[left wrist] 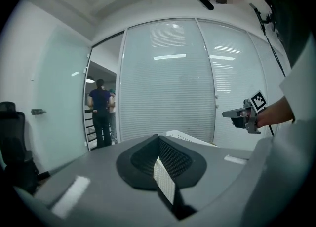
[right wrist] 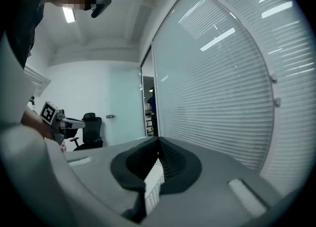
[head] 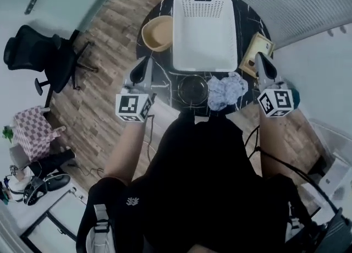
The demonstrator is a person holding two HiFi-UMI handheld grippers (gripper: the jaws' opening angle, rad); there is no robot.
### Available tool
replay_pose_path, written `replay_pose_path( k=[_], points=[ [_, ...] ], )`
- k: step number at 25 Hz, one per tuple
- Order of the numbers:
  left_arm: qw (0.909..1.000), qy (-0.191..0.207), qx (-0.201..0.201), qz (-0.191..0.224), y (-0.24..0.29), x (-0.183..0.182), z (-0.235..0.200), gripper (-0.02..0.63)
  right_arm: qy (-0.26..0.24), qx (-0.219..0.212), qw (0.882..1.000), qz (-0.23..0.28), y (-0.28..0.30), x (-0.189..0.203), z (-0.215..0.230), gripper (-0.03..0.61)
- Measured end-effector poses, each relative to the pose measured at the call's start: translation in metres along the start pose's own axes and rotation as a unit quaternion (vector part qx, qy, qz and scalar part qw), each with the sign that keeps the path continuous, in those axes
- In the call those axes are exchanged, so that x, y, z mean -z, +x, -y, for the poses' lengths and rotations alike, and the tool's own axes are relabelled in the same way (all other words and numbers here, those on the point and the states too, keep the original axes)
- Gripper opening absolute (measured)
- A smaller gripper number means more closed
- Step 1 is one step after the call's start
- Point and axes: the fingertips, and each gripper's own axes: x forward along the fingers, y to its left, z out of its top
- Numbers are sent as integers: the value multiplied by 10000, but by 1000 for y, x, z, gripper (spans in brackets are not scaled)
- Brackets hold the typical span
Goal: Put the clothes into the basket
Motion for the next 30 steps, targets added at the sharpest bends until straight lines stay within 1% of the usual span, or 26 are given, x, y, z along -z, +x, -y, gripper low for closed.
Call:
replay_pose_path(
  k=[3,5,8,11,15,21,23,26,30],
  points=[
    [9993,-18,331,191,22,0,-12,6,5,539,9985,29,-18,5,0,2],
    [9981,-49,570,211,28,8,-14,6,30,867,9962,-12,-36,16,-7,2],
    [9957,-97,918,87,34,28,-12,6,117,1279,9916,-144,-59,35,-20,2],
    [9933,-170,1143,-77,39,45,-8,6,256,1557,9872,-216,-77,47,-32,2],
    [9909,-208,1317,-157,41,57,1,6,351,1688,9846,-280,-89,59,-44,2],
    [9917,-178,1257,-208,47,75,3,6,598,1887,9788,-535,-99,97,-37,2],
    [9925,-164,1183,-254,50,85,1,6,612,1813,9795,-634,-97,112,-37,2],
    [9934,-140,1082,-363,53,109,-2,6,616,1624,9815,-807,-91,144,-38,2],
    [9931,-154,1005,-579,57,144,-3,6,660,1601,9803,-948,-84,179,-32,2]
  ],
)
